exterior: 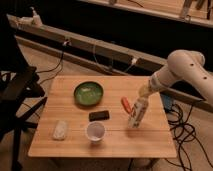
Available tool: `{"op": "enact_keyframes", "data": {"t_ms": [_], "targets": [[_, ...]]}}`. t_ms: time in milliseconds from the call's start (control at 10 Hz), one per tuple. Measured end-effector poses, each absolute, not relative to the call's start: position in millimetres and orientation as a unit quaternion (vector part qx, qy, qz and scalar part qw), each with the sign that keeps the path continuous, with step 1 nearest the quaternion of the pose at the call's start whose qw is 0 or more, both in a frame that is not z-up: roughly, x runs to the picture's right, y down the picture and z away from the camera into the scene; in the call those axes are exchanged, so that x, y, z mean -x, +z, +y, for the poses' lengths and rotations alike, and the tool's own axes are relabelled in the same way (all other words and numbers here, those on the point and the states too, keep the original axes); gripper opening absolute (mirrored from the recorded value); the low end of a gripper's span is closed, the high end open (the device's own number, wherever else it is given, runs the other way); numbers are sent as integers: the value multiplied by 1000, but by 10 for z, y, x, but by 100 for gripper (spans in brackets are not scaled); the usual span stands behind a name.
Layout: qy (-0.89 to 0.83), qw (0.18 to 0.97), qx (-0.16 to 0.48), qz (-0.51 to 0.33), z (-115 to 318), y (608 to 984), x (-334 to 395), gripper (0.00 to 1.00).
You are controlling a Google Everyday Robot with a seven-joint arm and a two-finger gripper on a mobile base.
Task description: Stand the bottle upright
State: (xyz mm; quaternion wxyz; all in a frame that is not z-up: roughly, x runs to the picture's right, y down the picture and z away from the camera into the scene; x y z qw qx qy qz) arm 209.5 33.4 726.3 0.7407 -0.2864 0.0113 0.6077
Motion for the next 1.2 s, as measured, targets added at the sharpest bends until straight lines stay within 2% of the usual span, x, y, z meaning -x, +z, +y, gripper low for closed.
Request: {"op": "enact_keyframes", "data": {"t_ms": [800,1200], "targets": [[608,759,231,29,264,7573,-2176,0],[615,756,222,-8,-41,7691,-2311,0]]}}
